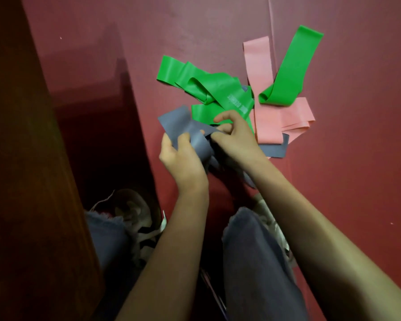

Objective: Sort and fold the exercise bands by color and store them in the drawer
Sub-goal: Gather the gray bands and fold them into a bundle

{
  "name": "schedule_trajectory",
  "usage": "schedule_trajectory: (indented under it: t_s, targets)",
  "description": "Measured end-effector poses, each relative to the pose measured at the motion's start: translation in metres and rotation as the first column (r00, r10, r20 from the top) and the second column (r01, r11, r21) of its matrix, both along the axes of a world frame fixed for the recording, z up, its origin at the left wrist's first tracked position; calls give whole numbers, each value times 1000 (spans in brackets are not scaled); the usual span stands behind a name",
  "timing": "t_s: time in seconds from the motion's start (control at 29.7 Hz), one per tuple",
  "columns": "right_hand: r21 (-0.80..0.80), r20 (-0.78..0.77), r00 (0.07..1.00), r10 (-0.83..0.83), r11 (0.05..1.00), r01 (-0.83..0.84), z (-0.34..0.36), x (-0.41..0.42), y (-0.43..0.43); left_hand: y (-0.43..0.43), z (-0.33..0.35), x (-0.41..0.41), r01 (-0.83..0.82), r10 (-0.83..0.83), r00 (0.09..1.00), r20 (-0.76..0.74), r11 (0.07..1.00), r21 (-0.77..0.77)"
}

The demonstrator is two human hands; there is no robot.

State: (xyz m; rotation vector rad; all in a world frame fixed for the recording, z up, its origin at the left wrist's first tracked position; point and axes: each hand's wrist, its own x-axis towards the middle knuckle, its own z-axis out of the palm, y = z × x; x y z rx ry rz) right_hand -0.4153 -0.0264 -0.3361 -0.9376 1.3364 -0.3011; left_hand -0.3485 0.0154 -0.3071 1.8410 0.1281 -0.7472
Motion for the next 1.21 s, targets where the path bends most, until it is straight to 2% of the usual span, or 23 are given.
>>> schedule_trajectory:
  t_s: [0.03, 0.2, 0.34, 0.44, 0.5, 0.57, 0.64, 0.71, 0.81, 0.87, 1.01, 1.08, 1.21]
  targets:
    - [31, -8, 1000, -9, 999, 9, 1, -3, -5, -6, 4, -2, 17, -17, 1000, -11, 1000, -23]
    - [-35, -45, 998, -43, 999, 41, 3, -21, -22, -22, 13, -5, 25, -30, 997, -65, 997, -74]
    - [-37, 142, 984, -109, 993, 115, 9, -33, -27, -22, 8, 2, 12, -12, 990, -140, 1000, -1]
    - [-109, 291, 942, -164, 973, 203, 17, -35, -25, -19, 3, -1, 60, -46, 957, -286, 997, 39]
    - [-121, 334, 930, -155, 971, 206, 23, -31, -21, -19, 0, -5, 103, -92, 932, -351, 995, 13]
    - [-127, 286, 947, -145, 974, 188, 24, -23, -14, -22, 3, -9, 103, -112, 891, -440, 994, -45]
    - [-177, 150, 980, -131, 972, 157, 22, -15, -5, -26, 8, -13, 49, -86, 845, -528, 995, -83]
    - [-235, 23, 988, -155, 959, 156, 23, -7, 1, -28, 11, -16, 69, -106, 861, -497, 993, -92]
    - [-268, -39, 985, -169, 951, 152, 24, 2, 7, -25, 11, -16, 165, -175, 932, -318, 985, -56]
    - [-219, 10, 989, -148, 965, 147, 26, 7, 12, -23, 8, -10, 133, -138, 954, -267, 990, -37]
    - [-162, 149, 966, -209, 959, 233, 20, -3, 25, -27, 11, -1, 39, -50, 980, -194, 997, -59]
    - [-134, 132, 980, -152, 976, 169, 17, -14, 31, -29, 12, 2, 29, -37, 986, -165, 998, -53]
    - [21, 103, 992, 67, 997, -69, 11, -17, 38, -21, 10, 3, 38, -39, 995, -97, 999, -14]
